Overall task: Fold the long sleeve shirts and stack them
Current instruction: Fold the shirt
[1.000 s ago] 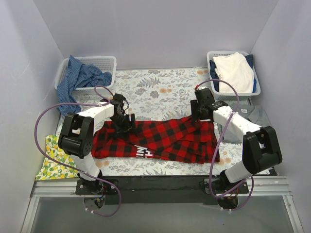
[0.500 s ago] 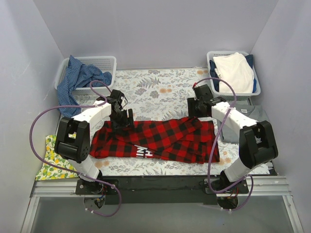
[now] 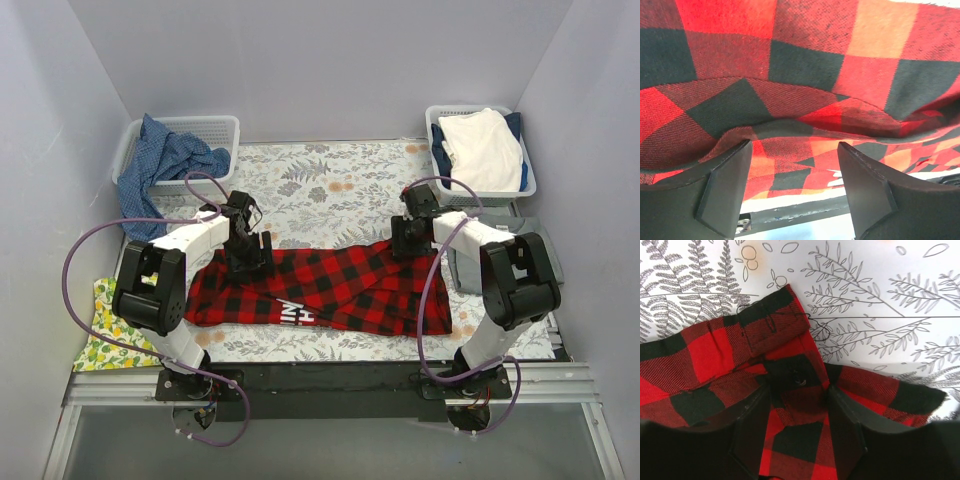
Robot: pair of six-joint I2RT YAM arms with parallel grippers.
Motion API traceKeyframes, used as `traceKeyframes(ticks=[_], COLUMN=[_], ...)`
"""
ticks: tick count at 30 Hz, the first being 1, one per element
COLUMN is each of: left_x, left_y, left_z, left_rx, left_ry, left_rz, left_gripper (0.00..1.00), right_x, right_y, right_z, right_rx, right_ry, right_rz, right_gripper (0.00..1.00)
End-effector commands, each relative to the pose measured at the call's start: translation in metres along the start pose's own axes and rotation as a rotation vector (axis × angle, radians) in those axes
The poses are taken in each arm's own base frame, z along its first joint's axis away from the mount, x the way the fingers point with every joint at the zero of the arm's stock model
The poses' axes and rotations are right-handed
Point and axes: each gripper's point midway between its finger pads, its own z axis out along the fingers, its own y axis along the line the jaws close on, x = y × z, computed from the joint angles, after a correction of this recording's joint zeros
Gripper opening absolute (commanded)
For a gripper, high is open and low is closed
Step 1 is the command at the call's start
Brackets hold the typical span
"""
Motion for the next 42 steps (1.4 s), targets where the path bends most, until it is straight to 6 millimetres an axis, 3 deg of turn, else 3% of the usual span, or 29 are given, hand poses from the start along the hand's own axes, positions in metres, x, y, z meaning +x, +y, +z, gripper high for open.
traceKeyframes(ticks=[1, 2, 5, 8, 17, 19, 20, 26, 31, 34, 35, 36, 42], left_x=[-0.001, 0.000, -0.001, 0.000, 0.008, 0.011, 0.014, 0.021, 0.021, 0.021, 0.022, 0.021, 0.024], left_y=[0.004, 0.005, 0.006, 0.006, 0.017, 0.021, 0.023, 0.029, 0.030, 0.029, 0.029, 0.029, 0.034], left_z=[0.003, 0.004, 0.005, 0.007, 0.032, 0.037, 0.039, 0.043, 0.041, 0.040, 0.041, 0.040, 0.040], left_rx=[-0.016, -0.019, -0.024, -0.027, -0.059, -0.069, -0.075, -0.087, -0.091, -0.088, -0.088, -0.086, -0.110], left_ry=[-0.016, -0.012, -0.012, -0.010, 0.038, 0.047, 0.054, 0.072, 0.066, 0.066, 0.068, 0.066, 0.069], left_rz=[-0.010, -0.009, -0.011, -0.013, -0.026, -0.028, -0.030, -0.027, -0.021, -0.024, -0.023, -0.023, -0.025], left_gripper=[0.69, 0.69, 0.69, 0.69, 0.67, 0.67, 0.67, 0.66, 0.66, 0.66, 0.66, 0.66, 0.65], right_x=[-0.008, -0.009, -0.012, -0.018, -0.033, -0.033, -0.032, -0.023, -0.022, -0.017, -0.016, -0.016, -0.020], right_y=[0.011, 0.011, 0.012, 0.007, -0.002, -0.004, -0.007, -0.009, 0.003, 0.009, 0.008, 0.009, -0.006], right_z=[0.002, 0.000, -0.010, -0.027, -0.071, -0.074, -0.073, -0.054, -0.042, -0.037, -0.037, -0.038, -0.068], right_rx=[-0.061, -0.065, -0.063, -0.037, 0.010, 0.020, 0.035, 0.040, -0.029, -0.058, -0.059, -0.061, -0.012], right_ry=[-0.012, -0.020, -0.041, -0.072, -0.145, -0.151, -0.150, -0.096, -0.082, -0.058, -0.056, -0.058, -0.094], right_rz=[0.007, 0.008, 0.016, 0.016, -0.017, -0.018, -0.018, -0.024, -0.030, -0.031, -0.029, -0.027, -0.002], right_gripper=[0.51, 0.40, 0.22, 0.14, 0.16, 0.20, 0.32, 0.45, 0.35, 0.18, 0.04, 0.01, 0.01])
